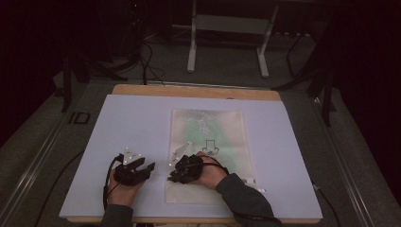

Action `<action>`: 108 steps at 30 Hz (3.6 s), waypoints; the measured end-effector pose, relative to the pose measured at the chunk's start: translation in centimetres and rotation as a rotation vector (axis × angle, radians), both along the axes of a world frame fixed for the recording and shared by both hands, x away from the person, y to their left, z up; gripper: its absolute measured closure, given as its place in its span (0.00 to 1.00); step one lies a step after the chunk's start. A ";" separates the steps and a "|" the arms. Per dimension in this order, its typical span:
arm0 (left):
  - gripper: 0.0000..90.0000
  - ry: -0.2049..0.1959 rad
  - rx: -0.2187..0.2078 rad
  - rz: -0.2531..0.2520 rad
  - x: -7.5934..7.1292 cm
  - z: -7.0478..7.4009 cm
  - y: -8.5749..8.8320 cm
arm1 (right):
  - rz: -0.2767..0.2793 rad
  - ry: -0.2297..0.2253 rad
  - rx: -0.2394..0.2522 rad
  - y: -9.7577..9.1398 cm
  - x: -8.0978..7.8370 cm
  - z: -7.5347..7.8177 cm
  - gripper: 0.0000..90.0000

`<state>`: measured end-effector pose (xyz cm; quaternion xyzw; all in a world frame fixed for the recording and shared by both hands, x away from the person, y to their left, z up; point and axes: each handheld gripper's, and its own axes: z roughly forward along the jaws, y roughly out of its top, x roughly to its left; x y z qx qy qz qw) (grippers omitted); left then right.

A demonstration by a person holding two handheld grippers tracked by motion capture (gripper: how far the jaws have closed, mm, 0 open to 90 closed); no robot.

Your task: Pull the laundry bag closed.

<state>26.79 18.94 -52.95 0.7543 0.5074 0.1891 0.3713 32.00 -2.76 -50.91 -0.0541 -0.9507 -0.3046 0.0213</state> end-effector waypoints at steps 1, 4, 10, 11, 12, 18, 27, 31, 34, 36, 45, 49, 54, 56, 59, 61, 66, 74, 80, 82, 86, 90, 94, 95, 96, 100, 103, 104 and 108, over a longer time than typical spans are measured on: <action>0.57 0.000 -0.001 -0.004 0.0 0.0 0.0 | -0.002 0.010 -0.010 0.2 0.1 -0.1 0.88; 0.58 0.003 -0.005 -0.023 -0.2 0.1 -0.1 | 0.005 0.017 -0.023 0.4 0.2 -0.1 0.89; 0.61 0.010 -0.013 -0.056 -0.3 0.1 -0.3 | 0.013 0.045 -0.032 0.6 0.7 0.1 0.90; 0.61 0.011 -0.013 -0.059 -0.4 0.1 -0.3 | 0.014 0.045 -0.032 0.6 0.8 0.1 0.90; 0.61 0.012 -0.013 -0.061 -0.4 0.1 -0.3 | 0.008 0.054 -0.025 0.6 0.8 0.2 0.90; 0.62 0.022 -0.027 -0.085 -0.9 0.1 -0.4 | -0.003 0.081 -0.029 0.8 1.0 0.1 0.90; 0.75 0.026 -0.049 -0.185 -2.3 0.5 -1.2 | -0.001 0.088 -0.034 0.6 1.3 -0.2 0.90; 0.87 0.030 -0.047 -0.228 -2.4 0.4 -1.5 | 0.001 0.098 -0.041 0.6 1.4 -0.4 0.90; 0.92 0.028 -0.053 -0.263 -2.5 0.4 -1.8 | 0.000 0.101 -0.040 0.6 1.5 -0.4 0.90; 0.98 0.033 -0.065 -0.287 -2.6 0.4 -2.0 | 0.001 0.100 -0.041 0.6 1.5 -0.4 0.90; 0.99 0.047 -0.058 -0.354 -2.7 0.1 -3.4 | 0.002 0.105 -0.038 0.5 1.5 -0.6 0.90; 0.99 0.054 -0.057 -0.364 -2.7 0.1 -3.6 | 0.002 0.107 -0.036 0.4 1.5 -0.6 0.90; 0.99 0.052 -0.030 -0.385 -2.8 0.0 -4.1 | 0.006 0.109 -0.035 0.3 1.5 -0.7 0.90; 0.99 0.057 -0.025 -0.390 -2.8 -0.1 -4.2 | 0.008 0.110 -0.033 0.3 1.6 -0.7 0.90; 0.99 0.072 -0.017 -0.397 -2.7 -0.2 -4.2 | 0.012 0.108 -0.034 0.3 1.5 -0.7 0.90; 0.99 0.086 -0.016 -0.396 -2.7 -0.4 -4.3 | 0.015 0.105 -0.034 0.2 1.5 -0.7 0.90; 1.00 0.096 -0.012 -0.386 -2.7 -0.5 -4.5 | 0.022 0.099 -0.028 0.1 1.5 -0.8 0.91; 1.00 0.131 -0.012 -0.364 -2.4 -0.4 -4.6 | 0.047 0.046 -0.051 0.0 1.0 -0.6 0.91; 1.00 0.130 0.020 -0.361 -2.5 -0.3 -5.0 | 0.056 0.028 -0.067 -0.3 0.7 -0.5 0.91; 1.00 0.133 0.017 -0.358 -2.5 -0.3 -5.0 | 0.077 -0.002 -0.086 -0.4 0.5 -0.4 0.91; 1.00 0.133 0.028 -0.360 -2.5 -0.2 -5.1 | 0.083 -0.018 -0.098 -0.8 0.3 -0.3 0.91; 1.00 0.126 0.034 -0.361 -2.6 -0.2 -5.1 | 0.081 -0.016 -0.100 -1.4 0.3 -0.2 0.91; 1.00 0.123 0.006 -0.355 -2.6 -0.4 -4.9 | 0.077 -0.014 -0.092 -1.8 0.2 -0.3 0.91; 1.00 0.124 -0.003 -0.354 -2.6 -0.4 -4.8 | 0.076 -0.015 -0.092 -1.8 0.3 -0.3 0.91; 1.00 0.123 -0.008 -0.359 -2.5 -0.4 -4.7 | 0.076 -0.016 -0.096 -1.7 0.2 -0.3 0.91; 1.00 0.140 -0.085 -0.366 -2.1 -0.7 -4.2 | 0.078 -0.022 -0.101 -1.6 0.2 -0.3 0.91; 0.99 0.108 -0.062 -0.369 -2.1 -0.4 -4.5 | 0.075 -0.026 -0.093 -1.7 0.1 -0.4 0.91; 0.99 0.090 -0.053 -0.364 -2.2 -0.3 -4.7 | 0.075 -0.026 -0.093 -1.7 0.1 -0.4 0.91; 0.99 0.030 -0.045 -0.326 -1.9 0.1 -4.8 | 0.071 -0.025 -0.077 -1.8 0.1 -0.5 0.91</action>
